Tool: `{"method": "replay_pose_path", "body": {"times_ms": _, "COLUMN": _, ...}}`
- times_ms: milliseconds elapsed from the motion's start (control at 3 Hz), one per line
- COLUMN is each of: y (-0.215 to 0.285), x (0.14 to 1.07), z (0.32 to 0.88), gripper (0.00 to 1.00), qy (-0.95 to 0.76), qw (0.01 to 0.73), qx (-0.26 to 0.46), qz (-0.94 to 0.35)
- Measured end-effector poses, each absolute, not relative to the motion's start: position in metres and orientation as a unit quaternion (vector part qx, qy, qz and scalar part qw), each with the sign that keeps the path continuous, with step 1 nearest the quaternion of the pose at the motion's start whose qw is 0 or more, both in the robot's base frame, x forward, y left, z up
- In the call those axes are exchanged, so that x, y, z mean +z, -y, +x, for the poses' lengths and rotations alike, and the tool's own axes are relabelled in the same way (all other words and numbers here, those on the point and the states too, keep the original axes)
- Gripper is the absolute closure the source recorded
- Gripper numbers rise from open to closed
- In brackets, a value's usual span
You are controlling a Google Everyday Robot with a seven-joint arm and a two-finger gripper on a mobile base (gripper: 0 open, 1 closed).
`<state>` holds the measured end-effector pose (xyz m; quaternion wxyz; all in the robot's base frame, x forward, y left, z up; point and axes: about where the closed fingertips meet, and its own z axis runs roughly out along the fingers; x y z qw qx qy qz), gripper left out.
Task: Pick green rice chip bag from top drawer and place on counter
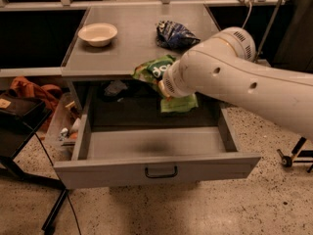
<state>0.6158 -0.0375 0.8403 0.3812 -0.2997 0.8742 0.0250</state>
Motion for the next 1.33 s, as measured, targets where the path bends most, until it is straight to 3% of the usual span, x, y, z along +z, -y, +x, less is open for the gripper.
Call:
{"method": "replay_pose_path", "body": {"times_ms": 667, "y": 0.048, "x": 0.936, "z": 0.658, "gripper": 1.0, "qy": -0.835, "qw": 0.444, "qx": -0.039, "qz": -0.323}}
{"method": "replay_pose_path", "body": {"times_ms": 1333, "y": -0.004, "x": 0.949, "z": 0.727, "gripper": 1.0, "qy": -0.791, "qw": 0.457, "qx": -0.02, "qz": -0.405}}
